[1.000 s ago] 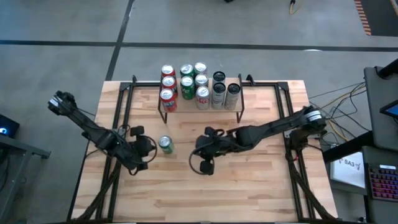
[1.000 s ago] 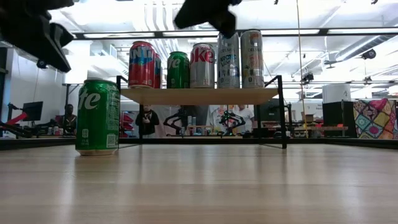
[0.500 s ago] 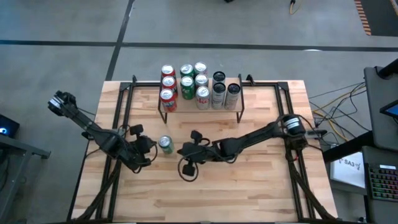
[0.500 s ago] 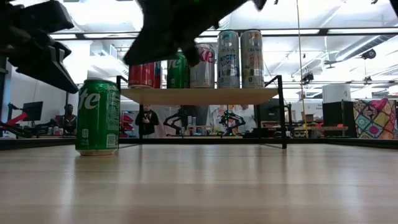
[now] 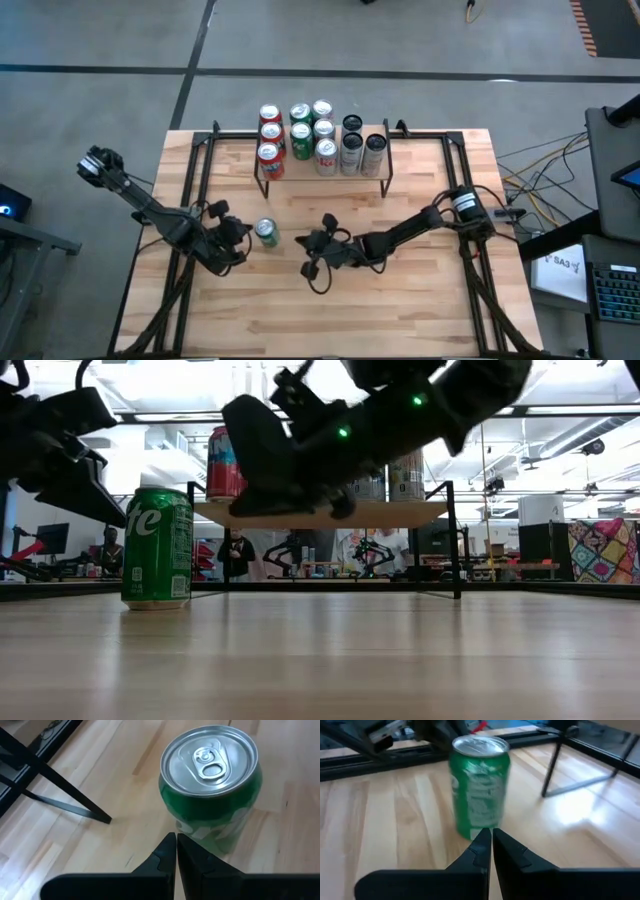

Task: Place canned beverage on shelf
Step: Put the green soda can on the shelf aligned with the other green soda can

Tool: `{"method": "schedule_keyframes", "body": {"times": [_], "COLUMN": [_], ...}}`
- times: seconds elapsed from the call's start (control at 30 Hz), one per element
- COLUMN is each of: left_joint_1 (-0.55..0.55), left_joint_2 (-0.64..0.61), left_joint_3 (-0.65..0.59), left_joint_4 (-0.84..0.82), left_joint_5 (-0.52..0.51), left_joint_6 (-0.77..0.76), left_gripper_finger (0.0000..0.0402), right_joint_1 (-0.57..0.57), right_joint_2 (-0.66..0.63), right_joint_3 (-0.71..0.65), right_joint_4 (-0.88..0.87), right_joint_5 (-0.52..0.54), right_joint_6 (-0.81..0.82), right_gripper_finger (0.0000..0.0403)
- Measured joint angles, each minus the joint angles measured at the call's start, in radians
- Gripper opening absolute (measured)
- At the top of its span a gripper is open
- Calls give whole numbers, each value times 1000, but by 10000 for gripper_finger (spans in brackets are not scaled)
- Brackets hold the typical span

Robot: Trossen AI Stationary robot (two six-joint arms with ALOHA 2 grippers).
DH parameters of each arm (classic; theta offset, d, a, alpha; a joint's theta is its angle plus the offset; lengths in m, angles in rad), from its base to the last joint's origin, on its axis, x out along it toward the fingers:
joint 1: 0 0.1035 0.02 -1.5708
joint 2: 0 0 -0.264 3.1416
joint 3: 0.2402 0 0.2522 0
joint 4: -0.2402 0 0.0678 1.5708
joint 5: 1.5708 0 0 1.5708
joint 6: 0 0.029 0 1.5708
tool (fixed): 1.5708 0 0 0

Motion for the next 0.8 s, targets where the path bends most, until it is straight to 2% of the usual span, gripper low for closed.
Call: {"method": "schedule_keyframes", "body": {"times": [0.3,0.47,0.67,0.8], "left_joint_1": [0,0,0,-1], "left_joint_2": [0,0,15,40], "left_joint_3": [-48,-75,-82,-80], "left_joint_4": [155,292,504,531], "left_joint_5": [-24,-22,34,41], "left_joint_6": [72,109,183,195], "left_gripper_finger": [0,0,0,0], "right_joint_1": [1,1,2,10], "right_joint_2": [-3,-6,-70,-118], "right_joint_3": [-46,-32,-33,-38], "right_joint_4": [4,-32,-98,-149], "right_joint_5": [20,-38,-48,-47], "right_joint_6": [67,72,90,82], "right_gripper_finger": [9,9,9,9]}}
